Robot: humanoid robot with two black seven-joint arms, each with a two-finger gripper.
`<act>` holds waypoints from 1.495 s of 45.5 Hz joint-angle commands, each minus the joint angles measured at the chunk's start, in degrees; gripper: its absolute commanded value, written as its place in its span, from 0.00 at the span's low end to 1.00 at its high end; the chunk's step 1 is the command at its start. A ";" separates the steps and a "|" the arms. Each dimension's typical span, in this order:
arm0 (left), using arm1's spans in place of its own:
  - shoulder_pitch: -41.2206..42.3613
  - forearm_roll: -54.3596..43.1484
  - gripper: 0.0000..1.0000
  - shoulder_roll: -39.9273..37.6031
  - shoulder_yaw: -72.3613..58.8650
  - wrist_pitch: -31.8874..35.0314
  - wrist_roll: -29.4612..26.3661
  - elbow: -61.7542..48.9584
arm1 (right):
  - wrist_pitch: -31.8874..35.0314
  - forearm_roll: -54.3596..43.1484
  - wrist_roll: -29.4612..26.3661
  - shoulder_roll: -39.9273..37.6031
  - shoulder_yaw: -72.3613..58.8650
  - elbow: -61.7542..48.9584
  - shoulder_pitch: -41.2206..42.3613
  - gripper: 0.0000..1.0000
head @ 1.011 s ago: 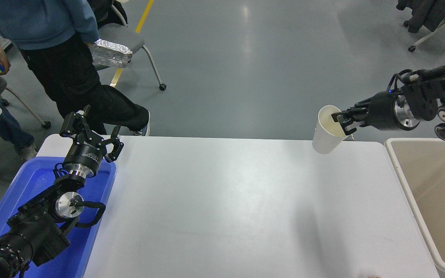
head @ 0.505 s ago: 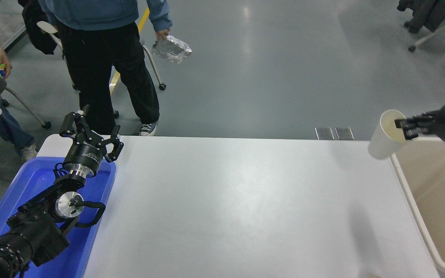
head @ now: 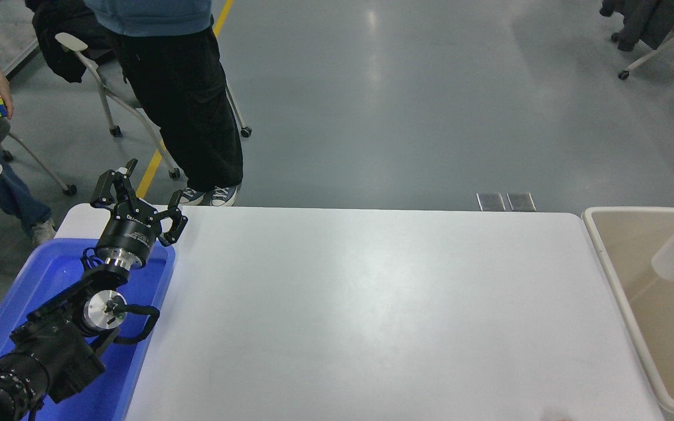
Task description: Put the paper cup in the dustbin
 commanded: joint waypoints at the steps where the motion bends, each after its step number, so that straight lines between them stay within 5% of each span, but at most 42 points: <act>1: 0.00 0.00 1.00 0.00 0.01 0.00 -0.01 0.00 | -0.32 2.32 0.08 -1.12 11.27 -8.54 -13.00 0.00; 25: 0.00 0.00 1.00 0.00 0.01 0.00 -0.01 0.00 | 0.56 19.28 -0.01 10.30 14.97 -31.91 -32.60 0.00; 42: 0.00 0.00 1.00 0.00 0.01 0.00 -0.01 0.00 | 7.32 27.63 -0.80 20.15 15.23 -52.48 -42.53 0.00; 68: 0.00 0.00 1.00 0.00 -0.08 0.00 -0.01 0.00 | 7.85 27.72 -3.96 21.30 16.55 -53.63 -44.91 0.00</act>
